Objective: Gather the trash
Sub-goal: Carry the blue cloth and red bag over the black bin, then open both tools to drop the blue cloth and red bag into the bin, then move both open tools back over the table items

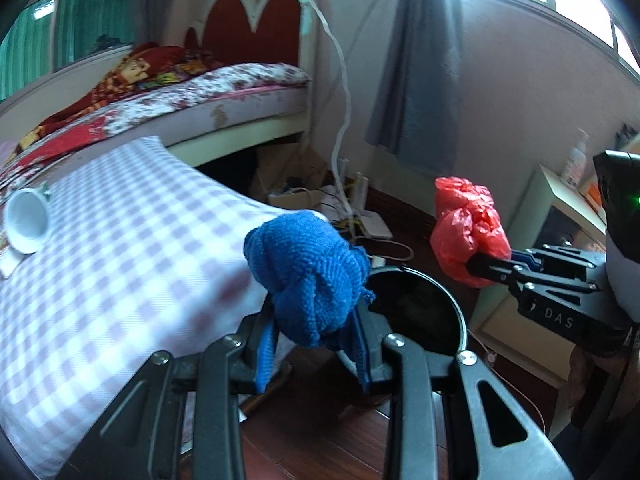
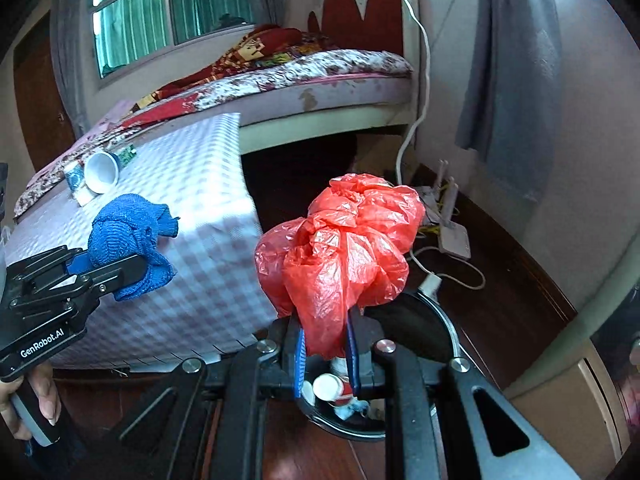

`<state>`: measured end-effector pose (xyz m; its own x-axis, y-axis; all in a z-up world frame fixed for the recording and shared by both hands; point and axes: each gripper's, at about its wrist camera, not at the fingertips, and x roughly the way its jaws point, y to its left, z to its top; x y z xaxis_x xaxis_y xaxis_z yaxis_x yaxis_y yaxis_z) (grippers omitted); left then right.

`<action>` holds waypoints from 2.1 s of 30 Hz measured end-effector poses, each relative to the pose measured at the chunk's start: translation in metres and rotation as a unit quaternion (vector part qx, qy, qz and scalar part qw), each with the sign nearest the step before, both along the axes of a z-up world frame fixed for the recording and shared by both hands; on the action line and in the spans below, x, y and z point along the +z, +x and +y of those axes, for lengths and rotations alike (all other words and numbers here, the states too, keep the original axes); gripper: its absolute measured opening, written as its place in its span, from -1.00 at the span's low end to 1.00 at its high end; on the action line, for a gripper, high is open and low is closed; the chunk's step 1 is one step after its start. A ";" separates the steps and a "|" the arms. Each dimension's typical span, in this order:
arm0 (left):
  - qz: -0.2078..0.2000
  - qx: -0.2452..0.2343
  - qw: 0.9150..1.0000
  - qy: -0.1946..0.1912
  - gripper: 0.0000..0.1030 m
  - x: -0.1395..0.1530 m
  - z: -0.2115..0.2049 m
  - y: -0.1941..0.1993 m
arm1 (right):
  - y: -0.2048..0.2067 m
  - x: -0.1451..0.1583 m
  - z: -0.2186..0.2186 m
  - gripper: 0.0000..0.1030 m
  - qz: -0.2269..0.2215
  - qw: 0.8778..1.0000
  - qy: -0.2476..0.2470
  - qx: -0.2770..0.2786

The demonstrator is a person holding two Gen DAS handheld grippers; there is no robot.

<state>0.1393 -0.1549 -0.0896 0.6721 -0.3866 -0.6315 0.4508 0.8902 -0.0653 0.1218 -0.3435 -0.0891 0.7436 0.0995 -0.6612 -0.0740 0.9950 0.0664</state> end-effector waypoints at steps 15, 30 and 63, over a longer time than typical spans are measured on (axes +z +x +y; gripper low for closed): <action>0.054 -0.086 0.995 0.008 -0.35 -0.041 -0.072 0.019 | -0.007 -0.049 -0.056 -0.67 0.053 0.998 -0.019 -0.026; 0.142 -0.128 0.981 0.009 -0.20 -0.095 -0.104 0.049 | 0.035 -0.119 -0.070 -0.63 0.137 0.990 -0.024 0.018; 0.073 0.056 0.994 0.060 0.99 -0.058 -0.003 0.011 | 0.019 -0.093 -0.035 0.98 0.099 0.992 -0.070 -0.040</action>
<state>0.1502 -0.1582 -0.1478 0.6044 -0.2304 -0.7626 0.3424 0.9395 -0.0125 0.1407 -0.3786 -0.1818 0.5993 -0.0581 -0.7984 0.0068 0.9977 -0.0675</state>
